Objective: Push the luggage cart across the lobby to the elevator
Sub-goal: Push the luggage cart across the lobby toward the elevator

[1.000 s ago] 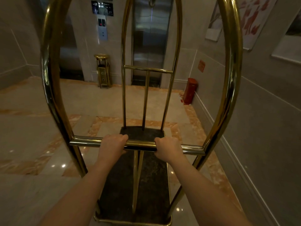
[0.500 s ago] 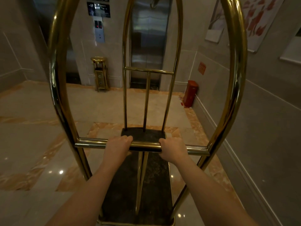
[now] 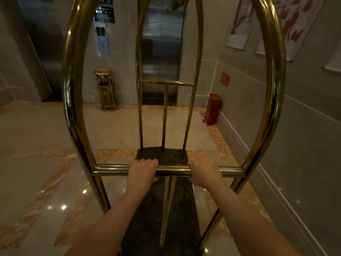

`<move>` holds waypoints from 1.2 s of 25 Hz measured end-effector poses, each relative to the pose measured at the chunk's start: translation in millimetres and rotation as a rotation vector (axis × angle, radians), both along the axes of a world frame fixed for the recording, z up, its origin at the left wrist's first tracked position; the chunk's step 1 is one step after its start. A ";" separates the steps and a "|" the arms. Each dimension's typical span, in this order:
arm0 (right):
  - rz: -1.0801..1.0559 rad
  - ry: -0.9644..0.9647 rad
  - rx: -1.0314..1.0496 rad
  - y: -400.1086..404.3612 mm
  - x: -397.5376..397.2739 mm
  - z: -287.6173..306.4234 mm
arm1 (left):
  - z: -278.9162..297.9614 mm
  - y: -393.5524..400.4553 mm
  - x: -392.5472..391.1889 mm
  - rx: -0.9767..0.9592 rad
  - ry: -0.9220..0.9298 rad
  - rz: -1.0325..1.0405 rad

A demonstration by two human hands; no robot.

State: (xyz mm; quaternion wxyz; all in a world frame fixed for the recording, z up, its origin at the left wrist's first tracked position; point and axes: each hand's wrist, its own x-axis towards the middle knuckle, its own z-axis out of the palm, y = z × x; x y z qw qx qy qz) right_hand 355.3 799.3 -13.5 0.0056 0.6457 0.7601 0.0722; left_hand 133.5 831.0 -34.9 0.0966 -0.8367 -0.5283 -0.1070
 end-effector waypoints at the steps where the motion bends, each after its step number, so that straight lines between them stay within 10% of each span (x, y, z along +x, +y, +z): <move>1: -0.002 -0.005 0.003 8.3 1.3 -0.2 | -0.6 8.8 1.8 -0.001 -0.003 0.000; 30: 0.056 -0.004 0.027 322.2 64.0 -3.2 | 1.4 315.0 65.7 -0.018 0.017 0.064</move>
